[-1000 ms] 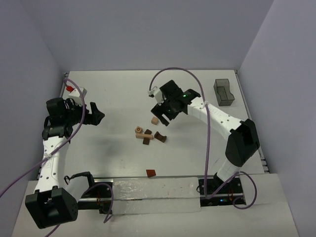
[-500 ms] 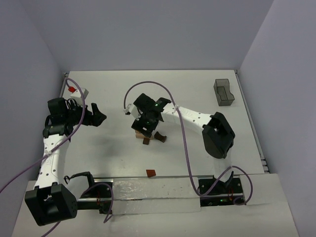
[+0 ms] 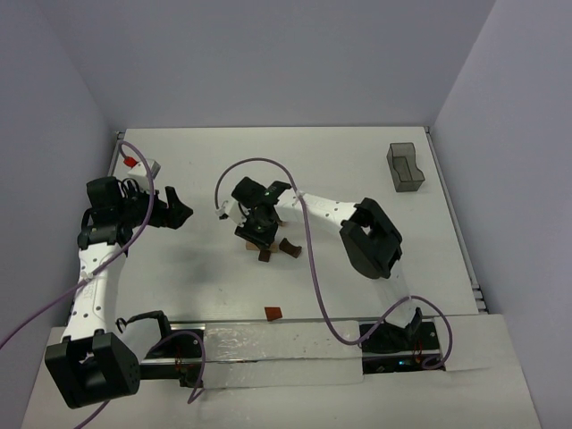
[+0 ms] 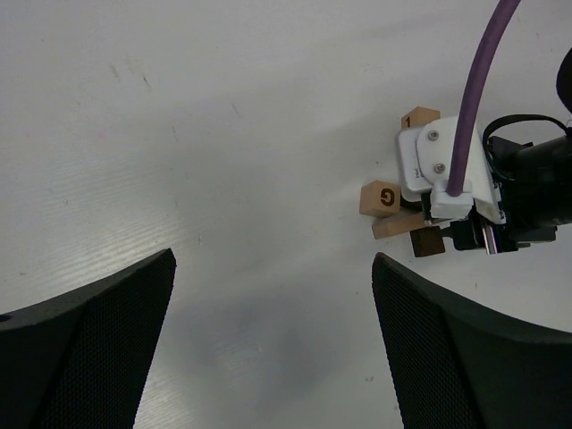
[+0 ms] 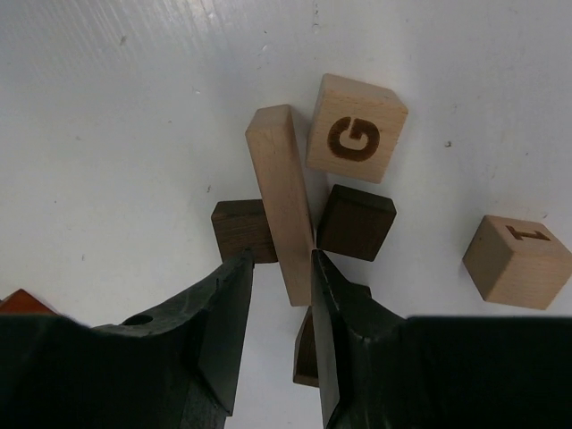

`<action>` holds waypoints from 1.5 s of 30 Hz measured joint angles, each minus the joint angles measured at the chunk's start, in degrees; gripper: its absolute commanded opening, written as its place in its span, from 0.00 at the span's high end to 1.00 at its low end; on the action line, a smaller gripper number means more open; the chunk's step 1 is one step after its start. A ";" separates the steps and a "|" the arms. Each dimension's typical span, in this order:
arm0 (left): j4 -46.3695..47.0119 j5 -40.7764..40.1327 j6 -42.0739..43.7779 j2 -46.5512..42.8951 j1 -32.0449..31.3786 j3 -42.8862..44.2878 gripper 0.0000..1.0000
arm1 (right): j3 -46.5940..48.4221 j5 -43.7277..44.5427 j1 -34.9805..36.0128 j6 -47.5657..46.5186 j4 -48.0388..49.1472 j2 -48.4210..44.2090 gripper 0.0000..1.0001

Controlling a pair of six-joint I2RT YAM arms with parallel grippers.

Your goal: Build the wood block tower

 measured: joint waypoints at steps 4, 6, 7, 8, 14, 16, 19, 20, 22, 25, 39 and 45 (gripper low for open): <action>0.00 0.00 -0.01 0.38 0.00 0.00 0.04 | 0.78 -0.06 0.00 -0.57 -0.19 1.32 0.64; 0.00 0.00 0.00 0.49 0.00 0.00 0.04 | 0.98 -0.05 0.00 -0.81 -0.18 1.98 0.64; 0.00 0.00 0.00 0.52 0.00 0.00 0.04 | 1.01 -0.02 0.00 -0.91 -0.18 2.27 0.65; 0.00 0.00 0.00 0.53 0.00 0.00 0.04 | 1.02 0.06 0.00 -1.00 -0.19 2.55 0.65; 0.00 0.00 0.00 0.71 0.00 0.00 0.04 | 1.04 0.27 0.00 -1.27 -0.18 3.09 0.71; 0.00 0.00 0.00 0.82 0.00 0.00 0.05 | 1.04 0.28 0.00 -1.38 -0.16 3.09 0.78; 0.01 -0.02 0.00 0.86 0.00 0.00 0.05 | 1.10 0.37 0.00 -1.43 -0.20 3.08 0.88; 0.02 -0.03 0.00 0.86 0.00 0.00 0.05 | 1.13 0.37 0.00 -1.41 -0.21 3.07 0.92; 0.00 -0.04 0.00 0.86 0.00 0.00 0.05 | 1.15 0.47 0.00 -1.40 -0.26 2.95 0.94; 0.00 -0.05 -0.01 0.85 0.00 0.01 0.05 | 1.15 1.05 -0.22 -1.25 -0.54 1.84 0.99; 0.02 0.70 -0.44 0.95 0.00 0.47 0.04 | 8.99 6.00 -15.90 -2.27 -0.65 -5.39 1.00; 0.02 0.68 -0.51 1.19 0.00 0.50 0.03 | 10.25 8.39 -16.92 -2.96 -0.13 0.82 1.00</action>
